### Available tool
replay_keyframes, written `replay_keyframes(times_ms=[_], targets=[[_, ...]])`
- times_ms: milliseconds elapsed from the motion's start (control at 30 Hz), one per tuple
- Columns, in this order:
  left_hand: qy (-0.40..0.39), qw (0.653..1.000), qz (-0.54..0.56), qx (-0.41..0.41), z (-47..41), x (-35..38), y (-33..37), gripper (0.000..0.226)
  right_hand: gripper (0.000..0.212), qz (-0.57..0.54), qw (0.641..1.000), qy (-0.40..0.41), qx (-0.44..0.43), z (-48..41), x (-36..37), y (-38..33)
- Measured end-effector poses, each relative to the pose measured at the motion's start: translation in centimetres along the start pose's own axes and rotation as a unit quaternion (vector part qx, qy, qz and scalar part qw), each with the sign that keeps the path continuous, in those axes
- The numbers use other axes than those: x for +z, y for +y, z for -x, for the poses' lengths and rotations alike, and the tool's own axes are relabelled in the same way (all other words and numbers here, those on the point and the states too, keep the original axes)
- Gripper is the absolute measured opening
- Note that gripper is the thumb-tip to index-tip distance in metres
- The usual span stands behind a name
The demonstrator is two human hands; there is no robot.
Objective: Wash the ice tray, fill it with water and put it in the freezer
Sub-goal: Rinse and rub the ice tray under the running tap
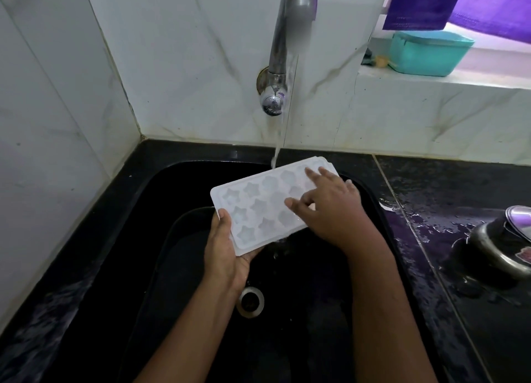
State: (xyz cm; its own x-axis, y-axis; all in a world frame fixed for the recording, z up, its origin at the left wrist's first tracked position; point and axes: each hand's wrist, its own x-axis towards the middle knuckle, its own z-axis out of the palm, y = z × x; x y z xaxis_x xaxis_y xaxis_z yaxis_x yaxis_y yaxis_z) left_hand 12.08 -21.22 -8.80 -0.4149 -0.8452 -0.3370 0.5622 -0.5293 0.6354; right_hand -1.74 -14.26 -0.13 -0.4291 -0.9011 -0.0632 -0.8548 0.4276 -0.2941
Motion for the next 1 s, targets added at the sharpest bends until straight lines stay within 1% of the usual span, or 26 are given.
replay_keyframes(times_ms=[67,100,167,233,367,500,567,633,700,767,833,933,1000], targets=[[-0.003,1.000,-0.016,-0.011,0.2,0.2,-0.3,0.028,0.039,-0.026,0.998,0.052,-0.011,-0.1,0.0,-0.3],[-0.005,1.000,-0.022,-0.013,0.2,0.3,-0.4,0.029,0.036,-0.034,0.997,0.063,-0.027,-0.2,0.3,-0.6],[-0.008,1.000,-0.022,-0.015,0.3,0.5,-0.7,0.030,0.030,-0.032,0.996,0.061,-0.060,-0.4,1.4,-1.4],[-0.012,1.000,-0.017,-0.017,0.3,0.6,-0.8,0.030,0.028,-0.026,0.995,0.063,-0.073,-0.8,2.7,-2.1],[-0.018,0.999,-0.013,-0.029,0.4,0.6,-0.9,0.034,0.034,-0.014,0.994,0.098,-0.045,-1.1,4.3,-2.5],[-0.037,0.999,-0.007,-0.035,0.5,0.7,-0.8,0.036,0.046,0.002,0.995,0.082,-0.059,-1.2,4.9,-2.9],[-0.044,0.999,-0.013,-0.024,0.6,0.7,-0.7,0.035,0.046,-0.003,0.995,0.080,-0.058,-1.3,4.8,-2.7],[-0.045,0.999,-0.019,-0.020,0.6,0.6,-0.8,0.036,0.044,0.002,0.994,0.098,-0.044,-1.3,4.8,-2.6],[-0.049,0.998,-0.020,-0.025,0.6,0.7,-0.8,0.036,0.049,0.022,0.994,0.101,-0.041,-1.1,5.1,-3.0],[-0.043,0.999,-0.015,-0.026,0.4,0.7,-0.6,0.034,0.053,0.026,0.994,0.090,-0.057,-1.1,5.5,-3.5],[-0.043,0.999,-0.008,-0.022,0.4,0.6,-0.5,0.035,0.051,0.017,0.994,0.087,-0.070,-1.3,5.5,-3.2],[-0.041,0.999,0.001,-0.034,0.4,0.5,-0.7,0.039,0.043,-0.002,0.994,0.099,-0.051,-1.4,5.2,-2.1],[-0.041,0.998,0.002,-0.051,0.4,0.6,-0.9,0.038,0.055,0.017,0.989,0.140,-0.041,-1.3,5.7,-2.2]])
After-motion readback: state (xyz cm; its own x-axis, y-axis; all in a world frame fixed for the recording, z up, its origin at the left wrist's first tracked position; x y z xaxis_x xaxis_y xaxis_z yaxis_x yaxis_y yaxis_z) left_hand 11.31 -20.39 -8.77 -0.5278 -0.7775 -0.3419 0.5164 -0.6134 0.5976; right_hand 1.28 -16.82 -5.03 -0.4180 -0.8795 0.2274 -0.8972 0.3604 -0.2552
